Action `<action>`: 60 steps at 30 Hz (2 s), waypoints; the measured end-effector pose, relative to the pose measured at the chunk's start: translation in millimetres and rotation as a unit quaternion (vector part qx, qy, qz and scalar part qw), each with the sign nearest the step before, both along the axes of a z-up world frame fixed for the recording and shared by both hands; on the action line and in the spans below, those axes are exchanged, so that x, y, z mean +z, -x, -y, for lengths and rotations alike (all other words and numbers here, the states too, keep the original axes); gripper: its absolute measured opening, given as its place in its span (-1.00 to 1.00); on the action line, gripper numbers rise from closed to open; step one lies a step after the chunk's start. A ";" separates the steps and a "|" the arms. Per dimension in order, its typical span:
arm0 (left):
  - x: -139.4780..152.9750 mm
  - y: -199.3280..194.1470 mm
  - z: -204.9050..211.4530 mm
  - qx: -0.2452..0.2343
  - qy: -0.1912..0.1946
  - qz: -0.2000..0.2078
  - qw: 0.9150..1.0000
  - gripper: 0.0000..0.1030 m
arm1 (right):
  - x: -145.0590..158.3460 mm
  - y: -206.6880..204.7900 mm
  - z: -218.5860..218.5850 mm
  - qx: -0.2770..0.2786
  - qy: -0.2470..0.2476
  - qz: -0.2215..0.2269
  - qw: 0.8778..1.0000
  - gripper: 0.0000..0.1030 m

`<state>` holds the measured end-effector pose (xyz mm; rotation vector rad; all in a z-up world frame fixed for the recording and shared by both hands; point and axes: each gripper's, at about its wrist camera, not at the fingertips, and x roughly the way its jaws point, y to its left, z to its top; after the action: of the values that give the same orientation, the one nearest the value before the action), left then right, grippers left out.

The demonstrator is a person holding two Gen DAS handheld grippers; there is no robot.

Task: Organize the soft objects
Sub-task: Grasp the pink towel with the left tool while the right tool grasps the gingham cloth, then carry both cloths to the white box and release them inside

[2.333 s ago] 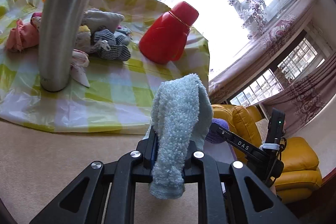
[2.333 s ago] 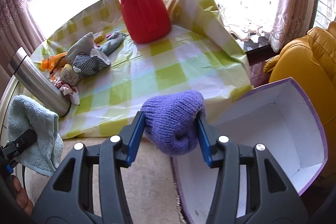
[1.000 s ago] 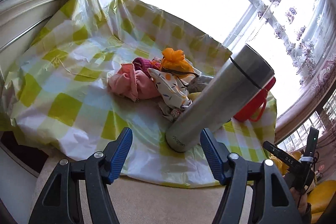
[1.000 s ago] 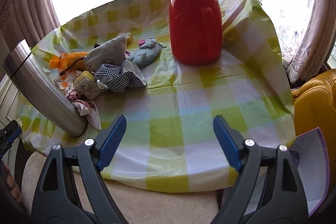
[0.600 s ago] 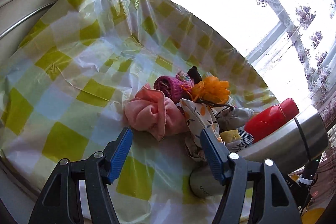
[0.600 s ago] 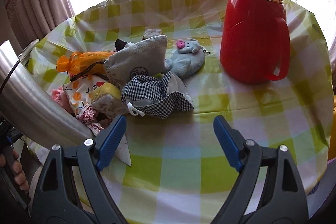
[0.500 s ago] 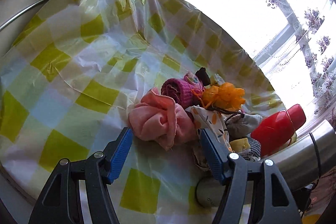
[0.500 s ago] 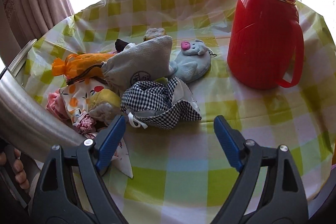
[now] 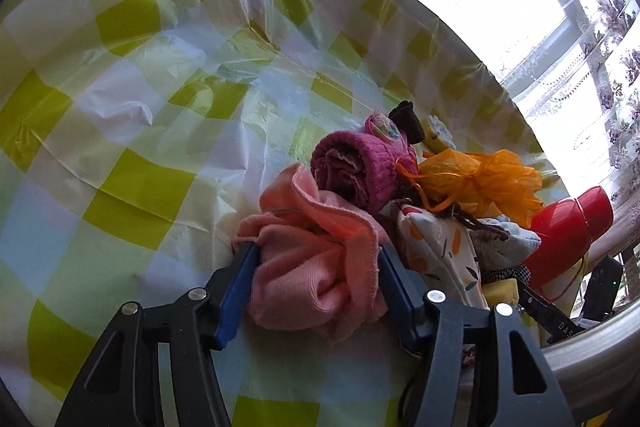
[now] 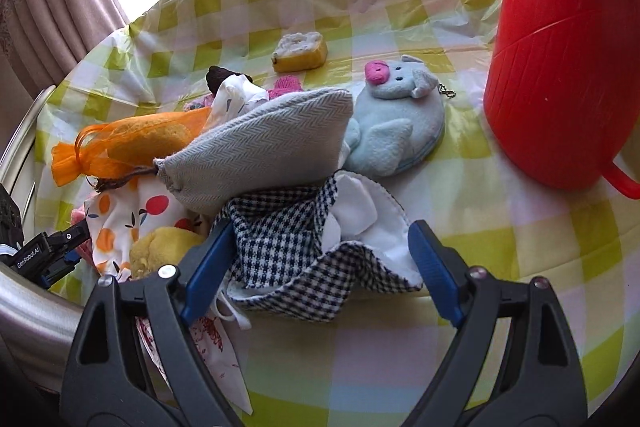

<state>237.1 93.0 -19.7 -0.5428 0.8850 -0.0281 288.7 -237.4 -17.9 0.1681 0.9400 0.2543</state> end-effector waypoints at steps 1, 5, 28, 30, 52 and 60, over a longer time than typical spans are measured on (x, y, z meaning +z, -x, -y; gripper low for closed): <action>-1.4 0.0 2.1 -0.006 -0.003 -0.001 1.000 -0.07 | -3.6 0.7 -0.6 0.004 -0.003 -0.002 1.000 0.66; -3.3 6.3 7.7 -0.018 -0.011 0.001 1.000 -0.48 | -15.9 5.2 -3.5 0.024 -0.017 -0.023 0.999 -0.09; 26.5 133.8 14.1 0.030 0.015 0.062 0.998 -0.56 | 20.9 137.6 16.0 -0.012 0.006 0.041 0.999 -0.36; 30.6 146.0 20.3 0.024 0.014 0.065 0.998 -0.56 | 25.2 148.2 18.0 -0.014 0.009 0.046 0.999 -0.36; 64.0 216.3 221.4 -0.227 0.047 0.098 0.968 -0.56 | 58.5 255.9 159.5 -0.136 0.042 0.054 0.988 -0.37; 68.5 225.7 298.6 -0.319 0.064 0.094 0.941 -0.56 | 67.9 289.6 235.8 -0.225 0.066 0.047 0.971 -0.29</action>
<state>11.5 -205.6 48.9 -0.3456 0.8437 -0.7214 -0.9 -473.2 50.0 0.2384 0.7982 -0.2175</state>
